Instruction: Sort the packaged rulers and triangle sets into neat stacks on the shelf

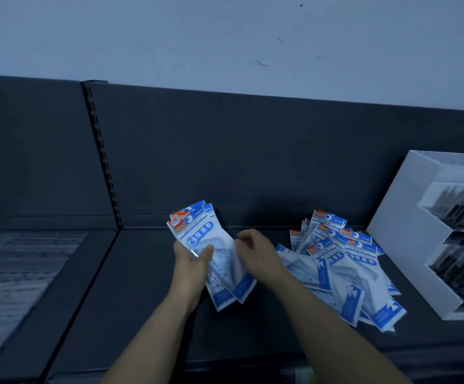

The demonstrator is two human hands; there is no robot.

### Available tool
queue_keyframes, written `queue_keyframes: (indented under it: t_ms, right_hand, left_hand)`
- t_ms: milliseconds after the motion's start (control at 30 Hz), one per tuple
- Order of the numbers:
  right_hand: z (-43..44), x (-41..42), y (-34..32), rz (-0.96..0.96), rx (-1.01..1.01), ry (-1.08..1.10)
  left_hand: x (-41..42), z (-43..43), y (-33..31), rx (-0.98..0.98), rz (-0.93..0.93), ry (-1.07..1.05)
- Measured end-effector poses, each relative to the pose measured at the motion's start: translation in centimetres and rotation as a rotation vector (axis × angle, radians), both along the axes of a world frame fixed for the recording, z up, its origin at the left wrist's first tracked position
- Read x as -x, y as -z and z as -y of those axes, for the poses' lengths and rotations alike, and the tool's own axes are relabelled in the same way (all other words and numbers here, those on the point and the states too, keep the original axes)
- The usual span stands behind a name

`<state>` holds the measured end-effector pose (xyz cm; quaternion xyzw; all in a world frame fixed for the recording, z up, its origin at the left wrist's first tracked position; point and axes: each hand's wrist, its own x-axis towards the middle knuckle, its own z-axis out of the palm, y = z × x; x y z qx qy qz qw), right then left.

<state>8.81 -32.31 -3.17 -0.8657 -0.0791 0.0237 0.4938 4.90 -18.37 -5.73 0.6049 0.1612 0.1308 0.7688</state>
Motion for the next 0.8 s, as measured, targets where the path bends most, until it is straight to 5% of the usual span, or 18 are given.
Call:
queue_keyframes:
  t_ms: [100,200,300,467,600,800]
  right_hand:
    - [4.2,-1.3,-0.3,0.095,0.444,-0.011]
    - [7.9,-1.6,-0.1,-0.005,0.851,-0.071]
    - [9.1,-1.9,1.0,-0.029,0.735,-0.025]
    - [7.8,-1.6,0.0,0.135,0.239,0.191]
    - [4.0,-0.9,-0.9,0.014,-0.126,0.166]
    - [1.9,0.3,-0.2,-0.040,0.013,-0.024]
  left_hand:
    - [0.2,-1.6,0.8,-0.006,-0.064,-0.032]
    - [0.2,-2.9,1.5,0.064,-0.104,-0.039]
    - [0.2,-2.8,1.6,0.076,-0.137,-0.017]
    - [0.4,-1.2,1.2,0.120,-0.129,-0.011]
    - [0.5,0.5,0.8,0.135,-0.099,0.019]
    - [1.0,1.3,0.5,0.002,-0.059,0.056]
